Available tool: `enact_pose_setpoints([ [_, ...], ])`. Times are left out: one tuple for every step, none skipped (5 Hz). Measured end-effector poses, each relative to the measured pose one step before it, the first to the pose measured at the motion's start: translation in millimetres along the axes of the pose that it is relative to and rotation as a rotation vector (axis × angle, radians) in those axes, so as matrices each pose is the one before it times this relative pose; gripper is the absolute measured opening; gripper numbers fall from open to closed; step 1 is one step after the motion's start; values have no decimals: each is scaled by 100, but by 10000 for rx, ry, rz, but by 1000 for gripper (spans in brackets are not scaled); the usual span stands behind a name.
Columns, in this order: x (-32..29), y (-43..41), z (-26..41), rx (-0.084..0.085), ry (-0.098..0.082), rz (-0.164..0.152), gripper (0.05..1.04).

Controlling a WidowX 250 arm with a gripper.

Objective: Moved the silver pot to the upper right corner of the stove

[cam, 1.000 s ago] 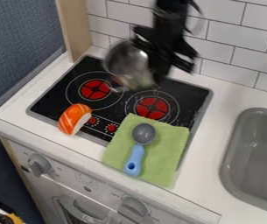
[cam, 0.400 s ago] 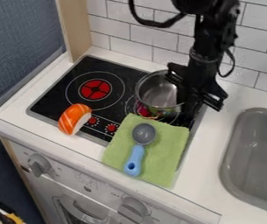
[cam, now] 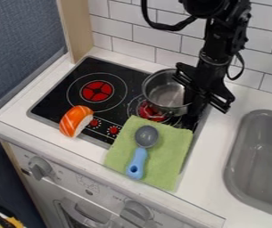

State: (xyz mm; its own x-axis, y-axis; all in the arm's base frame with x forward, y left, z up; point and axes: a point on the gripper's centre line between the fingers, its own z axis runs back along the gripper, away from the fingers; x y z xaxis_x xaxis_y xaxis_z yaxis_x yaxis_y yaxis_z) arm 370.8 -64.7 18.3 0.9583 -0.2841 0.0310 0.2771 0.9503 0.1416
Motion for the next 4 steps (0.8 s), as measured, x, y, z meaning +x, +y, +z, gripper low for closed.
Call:
enact_pose_setpoints([
  [-300,-516,55,-205,-124,-82,289],
  [606,29,3001,-327,-706,52,569],
  [426,1507,2746,-284,-466,355,863],
  [-481,839,2720,-26,-283,209,1009],
])
